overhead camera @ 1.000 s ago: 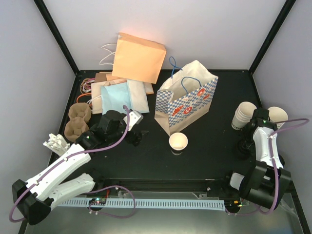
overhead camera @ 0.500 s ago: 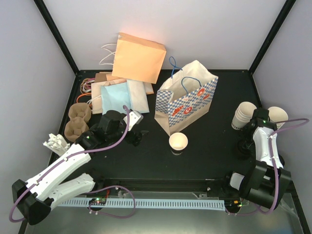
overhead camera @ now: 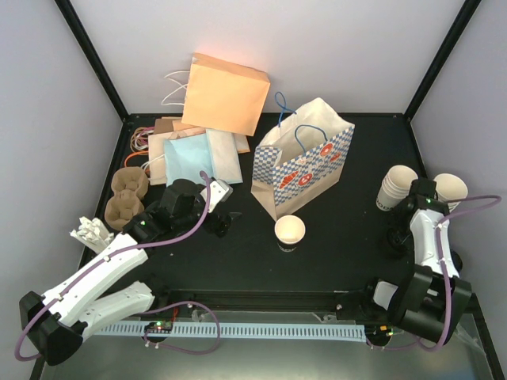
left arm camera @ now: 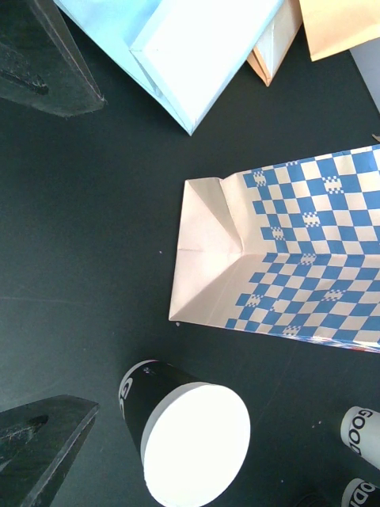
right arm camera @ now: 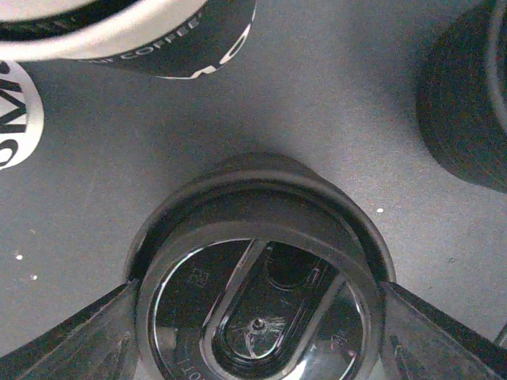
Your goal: Pack the takeout coffee
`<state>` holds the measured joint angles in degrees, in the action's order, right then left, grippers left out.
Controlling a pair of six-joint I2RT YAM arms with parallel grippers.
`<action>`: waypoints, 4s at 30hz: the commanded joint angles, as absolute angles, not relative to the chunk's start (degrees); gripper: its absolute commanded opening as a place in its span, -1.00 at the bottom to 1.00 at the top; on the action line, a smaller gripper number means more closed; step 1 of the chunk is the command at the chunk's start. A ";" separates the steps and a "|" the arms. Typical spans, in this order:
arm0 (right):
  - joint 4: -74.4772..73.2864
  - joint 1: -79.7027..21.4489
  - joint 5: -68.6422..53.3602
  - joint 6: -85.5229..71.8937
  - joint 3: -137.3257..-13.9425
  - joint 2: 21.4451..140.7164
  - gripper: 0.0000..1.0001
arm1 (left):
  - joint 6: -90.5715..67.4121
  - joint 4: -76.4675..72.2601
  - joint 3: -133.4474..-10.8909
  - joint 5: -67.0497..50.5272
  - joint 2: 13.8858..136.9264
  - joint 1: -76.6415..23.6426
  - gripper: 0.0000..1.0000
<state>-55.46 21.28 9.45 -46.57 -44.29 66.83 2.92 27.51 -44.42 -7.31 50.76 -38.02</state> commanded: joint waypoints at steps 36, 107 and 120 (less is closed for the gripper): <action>-60.90 -13.85 6.12 -43.90 -58.64 47.51 0.49 | 3.69 27.33 -46.10 -7.05 50.99 -38.56 0.98; -55.61 -54.35 7.79 -23.90 -65.65 81.69 0.60 | -28.81 -1.69 -34.25 -30.07 69.44 -40.22 0.18; -57.61 -54.93 10.41 -24.51 -66.31 84.24 0.70 | -28.44 -2.75 -33.57 -29.76 70.77 -40.44 0.14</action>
